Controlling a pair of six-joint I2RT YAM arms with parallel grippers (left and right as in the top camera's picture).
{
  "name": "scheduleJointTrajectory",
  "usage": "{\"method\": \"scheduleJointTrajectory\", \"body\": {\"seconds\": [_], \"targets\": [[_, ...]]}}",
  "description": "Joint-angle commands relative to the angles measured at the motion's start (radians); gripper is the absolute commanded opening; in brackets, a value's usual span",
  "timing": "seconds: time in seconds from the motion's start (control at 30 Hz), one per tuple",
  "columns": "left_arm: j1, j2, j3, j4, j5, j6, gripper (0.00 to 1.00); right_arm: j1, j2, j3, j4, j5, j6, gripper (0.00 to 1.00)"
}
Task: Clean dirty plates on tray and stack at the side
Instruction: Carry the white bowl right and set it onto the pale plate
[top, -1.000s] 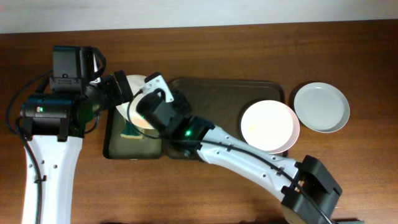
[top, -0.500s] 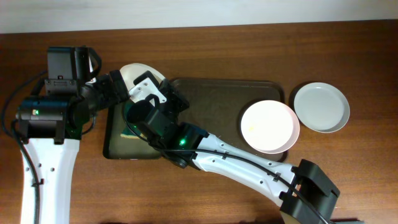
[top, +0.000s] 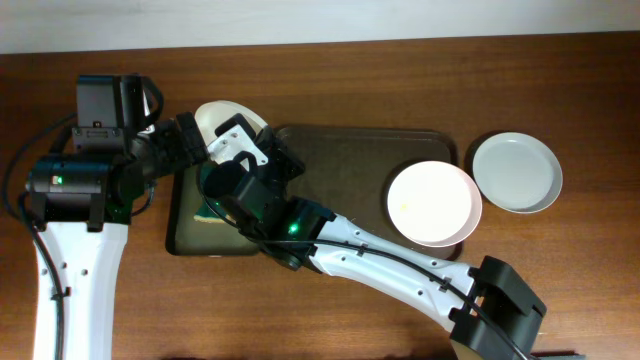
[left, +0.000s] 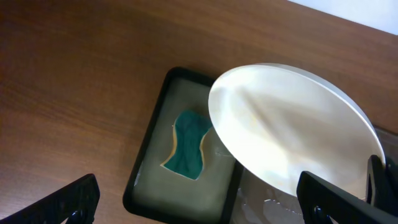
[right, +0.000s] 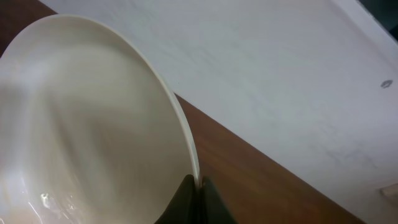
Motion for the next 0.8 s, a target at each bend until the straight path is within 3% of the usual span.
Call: {"method": "scheduleJointTrajectory", "body": {"seconds": [0.0,0.13,0.43,0.6,0.77], "targets": [[-0.009,0.001,0.006,-0.008,0.019,0.010,1.00,-0.001,-0.008,0.022,0.008,-0.008,0.109,0.04],[-0.009,0.001,0.006,-0.008,0.019,0.010,1.00,-0.039,-0.008,0.022,-0.061,-0.193,0.235,0.04],[-0.009,0.001,0.006,-0.008,0.019,0.010,1.00,-0.316,-0.010,0.022,-0.205,-1.035,0.583,0.04],[-0.009,0.001,0.006,-0.008,0.019,0.010,1.00,-0.612,-0.010,0.022,-0.282,-1.532,0.587,0.04],[-0.009,0.001,0.006,-0.008,0.019,0.010,1.00,-0.905,-0.010,0.022,-0.451,-1.668,0.576,0.04]]}}
